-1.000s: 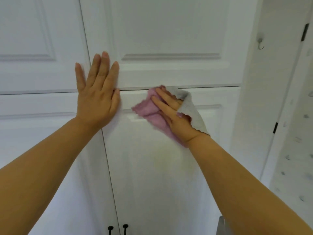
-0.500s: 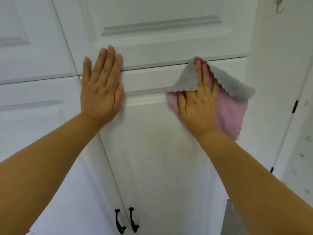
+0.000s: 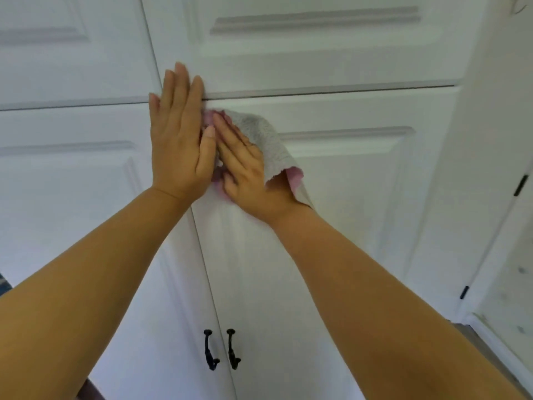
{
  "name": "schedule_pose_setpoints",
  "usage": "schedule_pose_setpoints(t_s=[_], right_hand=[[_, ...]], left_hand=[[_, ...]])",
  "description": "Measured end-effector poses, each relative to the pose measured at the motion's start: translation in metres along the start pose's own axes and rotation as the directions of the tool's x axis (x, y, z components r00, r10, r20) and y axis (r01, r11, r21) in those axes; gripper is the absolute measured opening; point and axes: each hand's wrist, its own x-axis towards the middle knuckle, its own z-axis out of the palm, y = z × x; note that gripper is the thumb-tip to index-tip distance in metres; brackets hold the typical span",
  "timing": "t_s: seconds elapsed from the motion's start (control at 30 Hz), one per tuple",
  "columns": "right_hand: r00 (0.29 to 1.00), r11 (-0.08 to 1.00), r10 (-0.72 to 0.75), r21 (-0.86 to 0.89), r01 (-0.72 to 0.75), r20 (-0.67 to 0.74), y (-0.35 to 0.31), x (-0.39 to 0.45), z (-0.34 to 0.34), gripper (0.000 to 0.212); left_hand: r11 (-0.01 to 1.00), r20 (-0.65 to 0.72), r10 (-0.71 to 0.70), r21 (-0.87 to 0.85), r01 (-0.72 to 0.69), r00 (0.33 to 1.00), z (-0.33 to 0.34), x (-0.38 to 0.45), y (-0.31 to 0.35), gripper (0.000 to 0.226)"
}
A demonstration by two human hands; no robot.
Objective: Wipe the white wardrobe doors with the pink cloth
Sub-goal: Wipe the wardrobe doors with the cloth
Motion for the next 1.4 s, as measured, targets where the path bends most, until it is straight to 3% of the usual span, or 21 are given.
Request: schedule_pose_setpoints(t_s=[0.07, 0.17, 0.27, 0.33, 0.4, 0.5, 0.6, 0.67, 0.77, 0.87, 0.97, 1.07, 1.27, 1.4], right_hand=[[1.0, 0.988, 0.014, -0.155, -0.013, 0.005, 0.023, -0.02, -0.028, 0.06], [0.974, 0.9, 0.169, -0.379, -0.215, -0.151, 0.042, -0.061, -0.068, 0.06], [0.876, 0.709, 0.333, -0.519, -0.477, -0.35, 0.041, -0.08, -0.074, 0.057], [0.829, 0.634, 0.37, -0.537, -0.556, -0.42, 0.034, -0.071, -0.057, 0.043], [0.862, 0.658, 0.326, -0.561, -0.502, -0.388, 0.02, -0.057, -0.032, 0.048], [0.967, 0.777, 0.198, -0.575, -0.255, -0.162, -0.012, -0.044, 0.007, 0.068], [0.991, 0.864, 0.101, -0.487, -0.128, -0.082, -0.025, -0.042, 0.022, 0.056], [0.992, 0.904, 0.092, -0.424, -0.048, 0.085, -0.015, -0.049, 0.007, 0.057], [0.966, 0.877, 0.059, -0.475, 0.069, 0.25, 0.012, -0.053, -0.033, 0.06], [0.98, 0.808, 0.03, -0.582, 0.091, 0.195, 0.029, -0.054, -0.055, 0.059], [0.998, 0.87, -0.033, -0.491, 0.052, 0.046, 0.019, -0.044, -0.026, 0.055], [0.998, 0.907, -0.052, -0.416, 0.061, 0.032, -0.001, -0.023, 0.008, 0.057], [0.98, 0.946, 0.09, -0.322, -0.027, 0.18, -0.01, -0.02, -0.005, 0.065], [0.988, 0.915, 0.154, -0.374, -0.148, -0.013, -0.005, 0.029, -0.015, 0.076]], left_hand=[[0.998, 0.03, 0.025, 0.058, -0.027, 0.999, 0.002, -0.001, 0.001, 0.066], [0.992, 0.073, 0.05, 0.111, -0.058, 0.996, 0.001, -0.004, -0.002, 0.066], [0.98, 0.091, 0.084, 0.175, -0.099, 0.992, 0.002, -0.008, -0.008, 0.065], [0.977, 0.084, 0.084, 0.187, -0.099, 0.993, 0.002, -0.01, -0.007, 0.064], [0.978, 0.066, 0.081, 0.186, -0.092, 0.995, 0.004, -0.009, -0.008, 0.063], [0.98, 0.041, 0.082, 0.178, -0.088, 0.996, 0.006, -0.011, -0.009, 0.063], [0.979, 0.038, 0.079, 0.187, -0.085, 0.996, 0.009, -0.012, -0.011, 0.064], [0.977, 0.039, 0.081, 0.194, -0.087, 0.996, 0.011, -0.015, -0.011, 0.065], [0.977, 0.01, 0.079, 0.199, -0.079, 0.997, 0.013, -0.016, -0.013, 0.066], [0.977, 0.005, 0.09, 0.193, -0.09, 0.996, 0.016, -0.015, -0.013, 0.066], [0.977, 0.009, 0.1, 0.188, -0.1, 0.995, 0.016, -0.013, -0.013, 0.067], [0.983, -0.001, 0.093, 0.159, -0.092, 0.996, 0.016, -0.015, -0.014, 0.067], [0.992, -0.078, 0.073, -0.098, -0.08, 0.994, 0.01, -0.017, -0.016, 0.076], [0.962, -0.09, -0.013, -0.274, -0.012, 0.996, 0.003, -0.016, -0.011, 0.084]])
